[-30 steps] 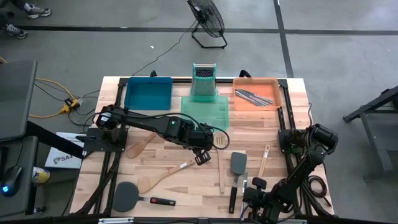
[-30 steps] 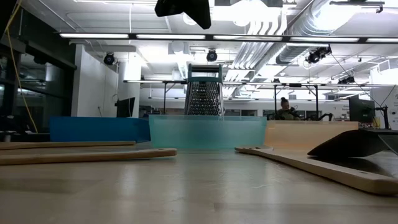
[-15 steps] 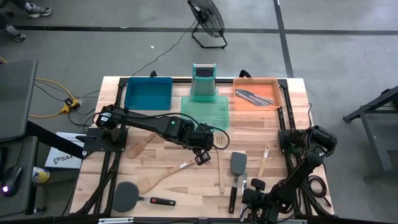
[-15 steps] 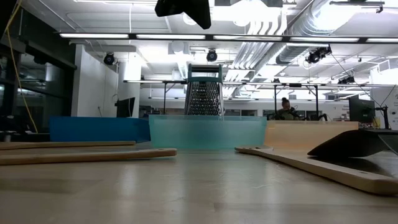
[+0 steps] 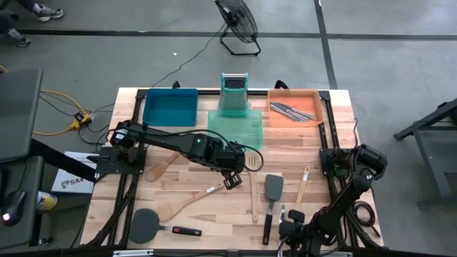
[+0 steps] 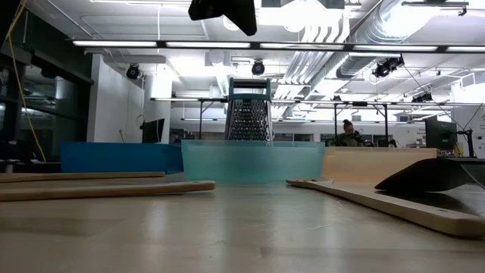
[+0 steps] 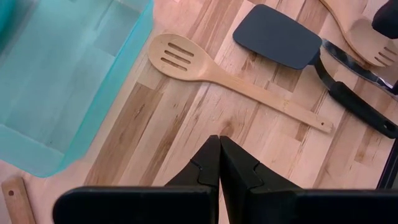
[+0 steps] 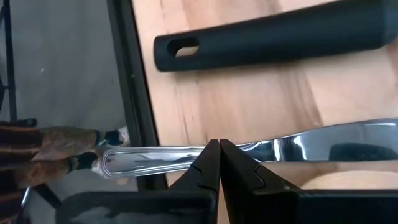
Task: Pick & Place Kitchen Items
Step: Put the silver knife into the orange bin
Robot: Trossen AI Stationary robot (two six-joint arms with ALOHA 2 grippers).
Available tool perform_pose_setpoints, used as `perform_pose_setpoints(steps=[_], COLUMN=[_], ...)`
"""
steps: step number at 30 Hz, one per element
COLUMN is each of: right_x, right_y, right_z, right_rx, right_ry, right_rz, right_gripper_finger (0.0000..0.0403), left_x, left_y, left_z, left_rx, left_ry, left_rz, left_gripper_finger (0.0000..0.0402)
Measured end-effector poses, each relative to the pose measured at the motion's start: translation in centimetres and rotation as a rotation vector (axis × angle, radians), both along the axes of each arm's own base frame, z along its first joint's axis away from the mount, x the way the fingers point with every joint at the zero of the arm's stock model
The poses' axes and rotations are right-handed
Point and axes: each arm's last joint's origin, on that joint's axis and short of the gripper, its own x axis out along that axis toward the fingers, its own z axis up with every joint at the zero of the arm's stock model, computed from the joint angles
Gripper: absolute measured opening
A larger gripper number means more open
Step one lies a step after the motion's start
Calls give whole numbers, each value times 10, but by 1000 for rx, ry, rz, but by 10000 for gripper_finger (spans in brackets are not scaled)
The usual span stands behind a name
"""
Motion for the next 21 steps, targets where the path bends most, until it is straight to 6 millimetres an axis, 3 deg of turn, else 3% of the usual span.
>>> perform_pose_setpoints(steps=[21], right_x=[-9], right_y=[4], right_z=[6], right_rx=[55], right_ry=[69], right_rz=[72], right_gripper_finger=[3], left_x=[0], left_y=[0], left_z=[0], left_rx=[0], left_ry=[0], left_rz=[1], left_gripper_finger=[0])
